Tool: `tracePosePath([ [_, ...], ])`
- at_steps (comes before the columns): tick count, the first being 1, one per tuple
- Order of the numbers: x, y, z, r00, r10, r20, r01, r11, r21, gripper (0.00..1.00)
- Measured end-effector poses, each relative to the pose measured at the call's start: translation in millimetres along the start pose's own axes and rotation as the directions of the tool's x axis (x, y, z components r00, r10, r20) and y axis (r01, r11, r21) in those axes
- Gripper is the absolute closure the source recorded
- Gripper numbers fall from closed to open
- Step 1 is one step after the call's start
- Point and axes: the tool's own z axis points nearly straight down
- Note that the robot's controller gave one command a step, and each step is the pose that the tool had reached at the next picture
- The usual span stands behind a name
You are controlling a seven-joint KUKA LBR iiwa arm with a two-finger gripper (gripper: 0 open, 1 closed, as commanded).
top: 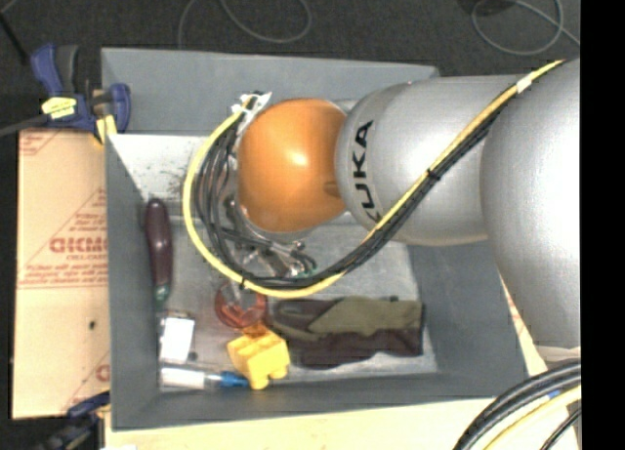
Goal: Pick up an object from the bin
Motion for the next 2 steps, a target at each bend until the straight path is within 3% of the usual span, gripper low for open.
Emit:
tracePosePath([
  [1,16.9,0,5,0.999,-0.040,0.006,0.040,0.999,0.002,1.00],
  [2,41.1,3,15,0.979,-0.203,0.001,0.203,0.979,0.002,1.00],
])
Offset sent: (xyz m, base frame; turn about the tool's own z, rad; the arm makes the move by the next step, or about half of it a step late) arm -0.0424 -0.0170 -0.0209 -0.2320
